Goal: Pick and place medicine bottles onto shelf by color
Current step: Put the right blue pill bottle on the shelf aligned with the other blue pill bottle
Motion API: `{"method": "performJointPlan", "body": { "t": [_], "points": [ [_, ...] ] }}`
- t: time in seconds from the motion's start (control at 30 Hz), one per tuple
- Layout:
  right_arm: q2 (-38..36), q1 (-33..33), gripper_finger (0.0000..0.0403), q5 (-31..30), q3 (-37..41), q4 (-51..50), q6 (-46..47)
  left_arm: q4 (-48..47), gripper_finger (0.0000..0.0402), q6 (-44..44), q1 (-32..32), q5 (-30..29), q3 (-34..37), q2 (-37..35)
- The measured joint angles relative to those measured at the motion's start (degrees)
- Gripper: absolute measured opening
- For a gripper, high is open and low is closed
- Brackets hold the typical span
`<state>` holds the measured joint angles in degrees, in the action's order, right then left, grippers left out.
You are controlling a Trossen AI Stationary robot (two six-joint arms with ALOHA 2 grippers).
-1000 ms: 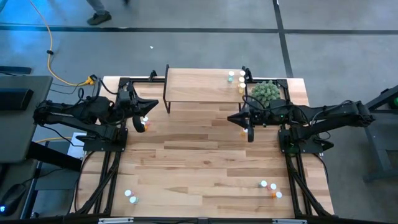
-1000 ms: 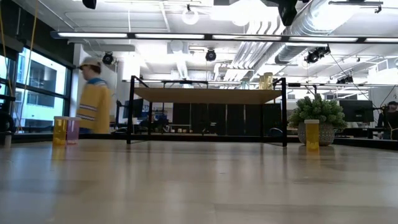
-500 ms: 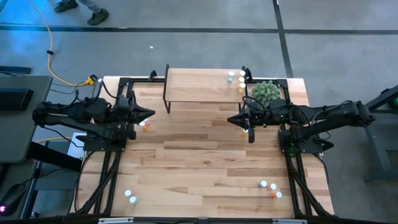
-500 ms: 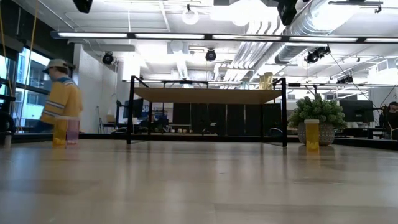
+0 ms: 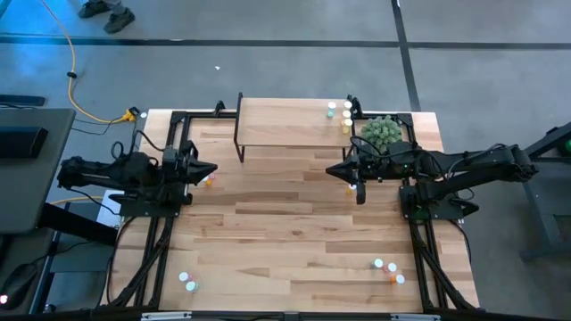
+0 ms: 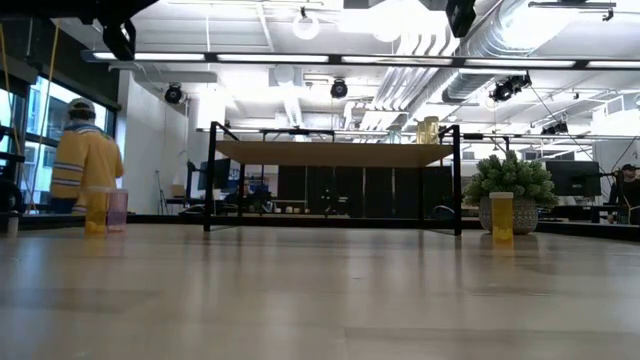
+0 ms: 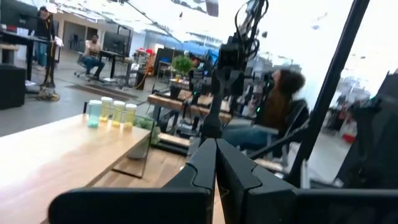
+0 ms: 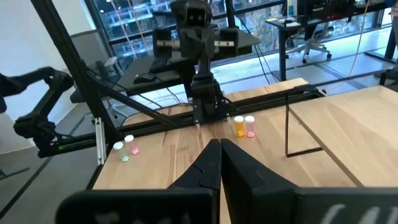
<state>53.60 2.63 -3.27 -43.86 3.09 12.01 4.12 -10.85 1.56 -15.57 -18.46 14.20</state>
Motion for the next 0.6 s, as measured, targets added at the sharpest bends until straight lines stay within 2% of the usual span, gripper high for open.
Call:
{"method": "performJointPlan", "body": {
  "t": [0.2,0.33,0.43,0.6],
  "points": [
    [0.0,0.0,0.0003,-1.1,0.0,1.0,3.4,-1.0,0.0,5.5,0.0,0.0,0.0,0.0],
    [0.0,0.0,0.0021,-1.2,0.0,-0.4,6.1,-1.3,0.0,4.0,0.0,0.0,0.0,0.0],
    [0.0,0.0,0.0067,-1.2,0.0,-2.3,6.6,-1.3,0.0,2.2,0.0,0.0,0.0,0.0],
    [0.0,0.0,0.0182,-0.9,-0.7,-3.8,7.0,-1.3,0.0,2.1,0.0,0.0,0.0,0.0]
  ]
}}
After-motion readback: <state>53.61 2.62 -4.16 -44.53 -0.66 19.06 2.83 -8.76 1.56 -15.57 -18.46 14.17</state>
